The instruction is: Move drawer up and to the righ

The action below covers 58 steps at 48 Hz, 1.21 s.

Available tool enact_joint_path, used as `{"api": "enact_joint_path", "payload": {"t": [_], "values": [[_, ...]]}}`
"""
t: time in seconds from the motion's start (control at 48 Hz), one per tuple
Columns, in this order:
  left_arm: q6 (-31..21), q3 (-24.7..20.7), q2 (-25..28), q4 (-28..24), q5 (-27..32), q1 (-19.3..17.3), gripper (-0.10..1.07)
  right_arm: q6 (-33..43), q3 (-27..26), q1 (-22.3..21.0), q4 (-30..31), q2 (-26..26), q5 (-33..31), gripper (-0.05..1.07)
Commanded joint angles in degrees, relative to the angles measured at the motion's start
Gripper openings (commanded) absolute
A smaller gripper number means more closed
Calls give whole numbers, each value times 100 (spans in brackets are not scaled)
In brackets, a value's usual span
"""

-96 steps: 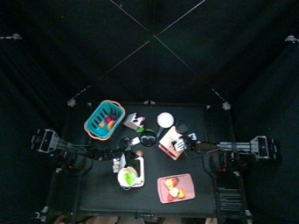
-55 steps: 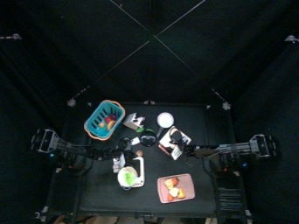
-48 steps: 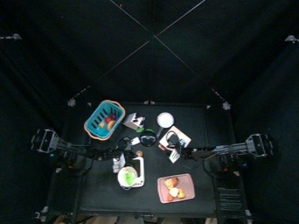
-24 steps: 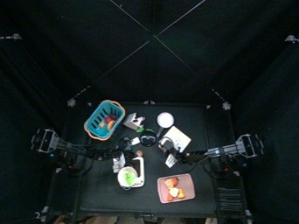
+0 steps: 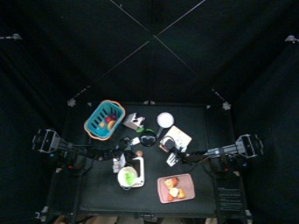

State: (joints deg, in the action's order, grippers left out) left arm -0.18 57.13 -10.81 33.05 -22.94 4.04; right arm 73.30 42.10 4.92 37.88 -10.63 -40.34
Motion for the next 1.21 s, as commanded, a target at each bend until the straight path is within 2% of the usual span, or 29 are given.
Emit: {"api": "enact_joint_path", "payload": {"t": [0.0,0.417,0.812,1.188], "values": [[9,-70,18,9,-53,-44,38,18,-44,-53,0,-88,-105,57],[9,-53,18,9,-53,-44,38,35,97,-281,-79,-167,-334,57],[9,-62,26,9,-53,-44,38,35,352,-334,-281,-510,-580,57],[0,-53,26,9,-53,-62,38,35,466,-448,-325,-721,-519,57]]}}
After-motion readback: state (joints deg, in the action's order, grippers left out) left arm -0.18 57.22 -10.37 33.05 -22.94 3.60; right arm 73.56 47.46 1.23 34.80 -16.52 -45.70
